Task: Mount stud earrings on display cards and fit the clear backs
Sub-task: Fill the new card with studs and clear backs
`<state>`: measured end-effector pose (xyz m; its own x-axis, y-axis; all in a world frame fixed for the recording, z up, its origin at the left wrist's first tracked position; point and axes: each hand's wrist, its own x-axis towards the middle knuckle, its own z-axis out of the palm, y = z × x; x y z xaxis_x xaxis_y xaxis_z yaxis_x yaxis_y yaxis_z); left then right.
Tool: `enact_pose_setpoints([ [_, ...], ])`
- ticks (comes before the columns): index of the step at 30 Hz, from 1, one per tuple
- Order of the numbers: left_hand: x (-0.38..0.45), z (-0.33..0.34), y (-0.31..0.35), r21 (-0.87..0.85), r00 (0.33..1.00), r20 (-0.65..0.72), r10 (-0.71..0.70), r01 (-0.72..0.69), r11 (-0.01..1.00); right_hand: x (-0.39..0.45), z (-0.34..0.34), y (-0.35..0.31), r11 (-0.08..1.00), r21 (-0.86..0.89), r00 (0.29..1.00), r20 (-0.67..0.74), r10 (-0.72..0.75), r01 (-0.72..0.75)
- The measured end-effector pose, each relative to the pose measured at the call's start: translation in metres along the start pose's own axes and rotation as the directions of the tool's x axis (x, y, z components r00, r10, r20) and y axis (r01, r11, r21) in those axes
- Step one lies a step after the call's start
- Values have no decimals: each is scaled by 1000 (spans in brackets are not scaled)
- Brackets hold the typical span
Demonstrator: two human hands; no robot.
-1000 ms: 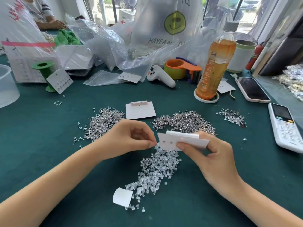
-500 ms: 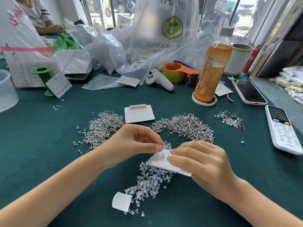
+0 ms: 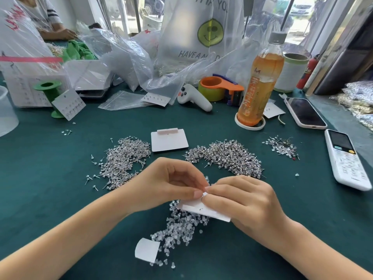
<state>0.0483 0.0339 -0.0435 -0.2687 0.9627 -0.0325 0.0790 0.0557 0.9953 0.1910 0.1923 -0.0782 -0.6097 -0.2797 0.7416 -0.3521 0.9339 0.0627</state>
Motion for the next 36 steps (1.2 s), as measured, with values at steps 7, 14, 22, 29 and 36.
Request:
enact_pose_setpoints([
  [7,-1,-1,0,71,1000,1,-6,5,997,-3,3,-1,1000,-5,1000,-4,-20,20],
  [14,-1,-1,0,73,1000,20,-13,12,997,-6,2,-2,999,-12,999,-5,-32,32],
  [22,-2,0,1,45,1000,-20,-14,15,999,-1,1,-4,1000,10,1000,-6,-15,16],
  [29,-2,1,0,84,999,-31,-33,35,996,-2,1,-6,999,1,999,-6,-42,42],
  [36,-3,2,0,165,1000,-14,-18,20,986,-2,3,-7,991,-56,993,-16,-121,120],
])
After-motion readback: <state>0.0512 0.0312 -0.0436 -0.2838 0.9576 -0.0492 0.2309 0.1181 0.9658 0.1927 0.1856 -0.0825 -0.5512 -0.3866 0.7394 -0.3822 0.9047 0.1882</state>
